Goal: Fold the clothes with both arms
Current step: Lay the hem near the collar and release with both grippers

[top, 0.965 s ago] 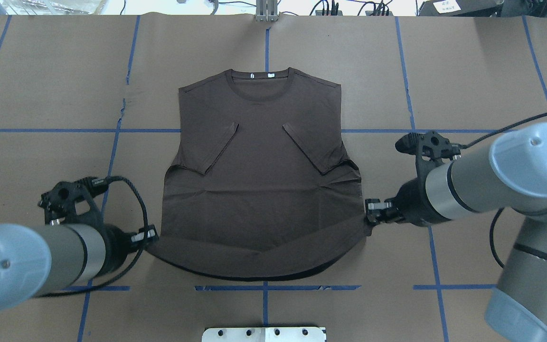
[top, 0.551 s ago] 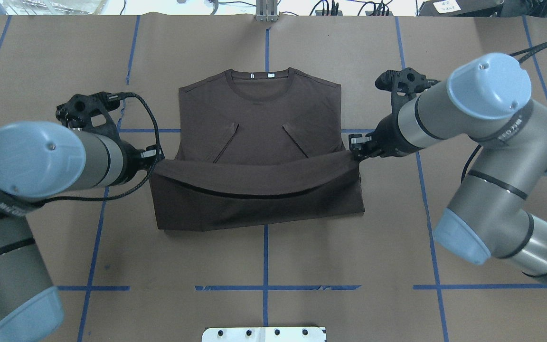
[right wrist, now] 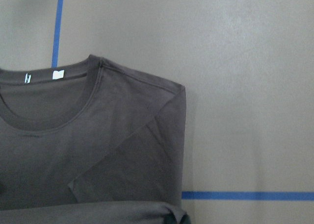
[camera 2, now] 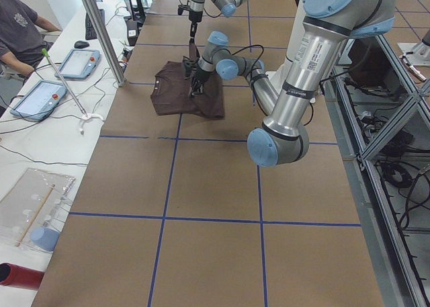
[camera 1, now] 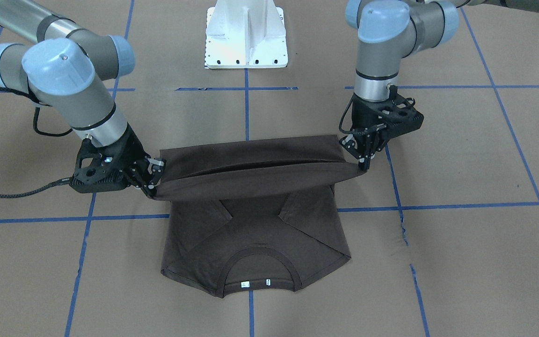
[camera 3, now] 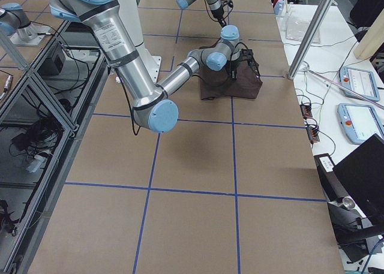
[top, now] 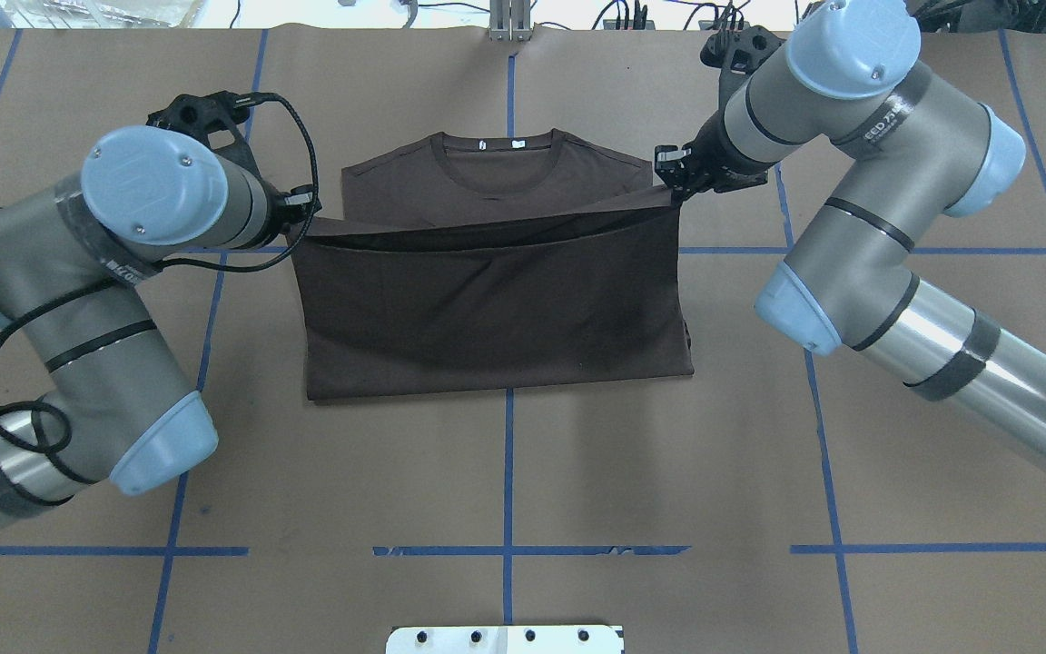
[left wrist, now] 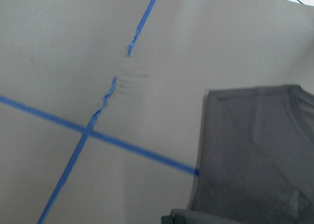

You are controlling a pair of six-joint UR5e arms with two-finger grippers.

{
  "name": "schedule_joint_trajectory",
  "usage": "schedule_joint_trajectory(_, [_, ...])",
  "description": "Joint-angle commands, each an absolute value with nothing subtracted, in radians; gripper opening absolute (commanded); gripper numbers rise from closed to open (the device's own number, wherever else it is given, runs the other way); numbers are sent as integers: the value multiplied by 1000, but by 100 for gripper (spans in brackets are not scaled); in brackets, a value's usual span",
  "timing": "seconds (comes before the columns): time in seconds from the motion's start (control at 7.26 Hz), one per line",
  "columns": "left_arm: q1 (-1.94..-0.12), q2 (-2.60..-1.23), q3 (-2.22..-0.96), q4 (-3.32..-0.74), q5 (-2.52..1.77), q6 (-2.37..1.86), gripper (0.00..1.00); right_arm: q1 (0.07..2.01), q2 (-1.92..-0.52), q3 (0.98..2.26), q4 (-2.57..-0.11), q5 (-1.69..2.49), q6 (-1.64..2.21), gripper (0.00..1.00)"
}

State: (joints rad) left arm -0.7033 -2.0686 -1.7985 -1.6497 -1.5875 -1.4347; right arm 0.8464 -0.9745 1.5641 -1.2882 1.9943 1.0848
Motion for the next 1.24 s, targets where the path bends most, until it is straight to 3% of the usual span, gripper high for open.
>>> schedule_joint_trajectory(0.0, [-777, -2112, -1619, -1802, -1588, -1388, 0, 868, -867, 1311, -1146, 1980, 1085, 0])
schedule_joint_trajectory(0.55, [-807, -2259, -1357, -1919, -1585, -1397, 0, 897, -770, 1168, -1129, 1959, 1086, 0])
schedule_joint_trajectory(1.1, [-808, -2281, -1296, -1940, -1580, -1401, 0, 934, -767, 1138, -1129, 1948, 1083, 0])
